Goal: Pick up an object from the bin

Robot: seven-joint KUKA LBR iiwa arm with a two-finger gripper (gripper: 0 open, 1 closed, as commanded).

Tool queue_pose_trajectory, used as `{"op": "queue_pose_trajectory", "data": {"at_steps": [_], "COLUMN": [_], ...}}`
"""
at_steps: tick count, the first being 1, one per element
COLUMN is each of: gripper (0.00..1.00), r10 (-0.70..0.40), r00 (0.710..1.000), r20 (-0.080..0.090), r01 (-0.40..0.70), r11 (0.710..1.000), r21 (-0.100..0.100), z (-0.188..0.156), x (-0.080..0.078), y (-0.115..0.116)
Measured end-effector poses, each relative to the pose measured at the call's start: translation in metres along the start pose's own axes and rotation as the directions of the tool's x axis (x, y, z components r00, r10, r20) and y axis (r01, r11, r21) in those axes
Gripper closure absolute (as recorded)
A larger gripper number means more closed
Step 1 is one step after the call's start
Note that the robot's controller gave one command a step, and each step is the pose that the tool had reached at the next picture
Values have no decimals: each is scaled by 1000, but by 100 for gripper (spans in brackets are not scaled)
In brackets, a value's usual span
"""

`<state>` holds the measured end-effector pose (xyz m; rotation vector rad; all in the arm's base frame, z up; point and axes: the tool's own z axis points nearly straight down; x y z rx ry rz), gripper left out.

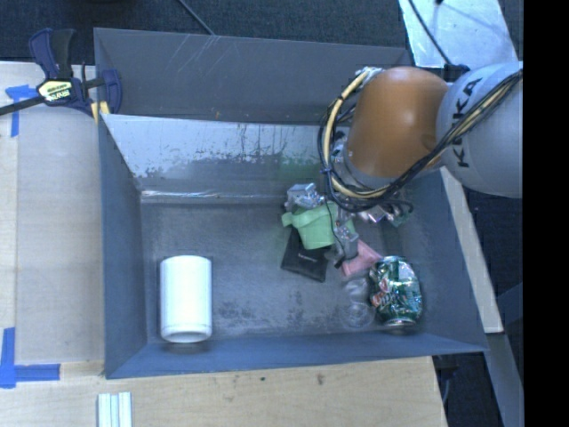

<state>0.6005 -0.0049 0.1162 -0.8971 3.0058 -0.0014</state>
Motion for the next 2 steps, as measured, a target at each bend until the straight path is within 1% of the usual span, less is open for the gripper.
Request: {"op": "queue_pose_trajectory", "data": {"at_steps": [1,2], "gripper": [100,100], "r10": [-106,-105], "r00": [994,994], "r20": [-3,-3], "r01": [106,105], "r11": [994,994], "r21": [-3,-3], "z": [-5,-5], "x": [50,50], "y": [-20,-20]}}
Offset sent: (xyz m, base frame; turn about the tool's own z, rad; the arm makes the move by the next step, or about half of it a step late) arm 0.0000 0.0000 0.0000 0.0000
